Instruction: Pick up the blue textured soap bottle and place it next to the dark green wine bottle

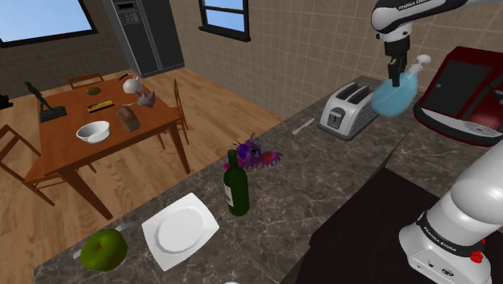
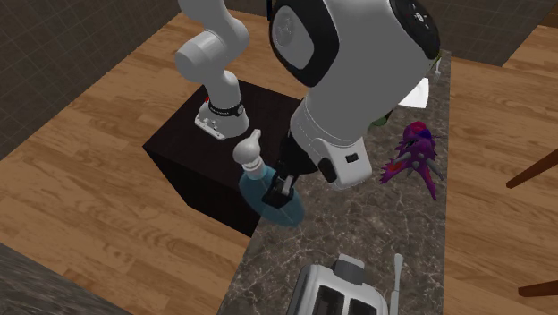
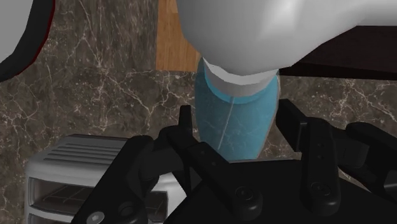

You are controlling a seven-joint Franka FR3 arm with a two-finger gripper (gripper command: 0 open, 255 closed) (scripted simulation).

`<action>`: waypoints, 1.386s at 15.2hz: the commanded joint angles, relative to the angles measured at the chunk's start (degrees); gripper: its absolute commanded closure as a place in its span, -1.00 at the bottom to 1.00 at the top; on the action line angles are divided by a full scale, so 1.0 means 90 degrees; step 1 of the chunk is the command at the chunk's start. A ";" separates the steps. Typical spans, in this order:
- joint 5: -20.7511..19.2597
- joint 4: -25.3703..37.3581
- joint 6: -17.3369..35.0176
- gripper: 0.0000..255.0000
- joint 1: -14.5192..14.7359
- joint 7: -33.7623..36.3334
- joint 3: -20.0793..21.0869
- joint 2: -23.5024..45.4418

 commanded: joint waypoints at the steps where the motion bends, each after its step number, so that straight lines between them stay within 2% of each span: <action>1: -0.0002 0.0151 -0.0163 1.00 0.0003 -0.0050 0.0005 -0.0021; 21: 0.0023 0.1965 -0.1782 1.00 0.0039 -0.0573 0.0058 0.0102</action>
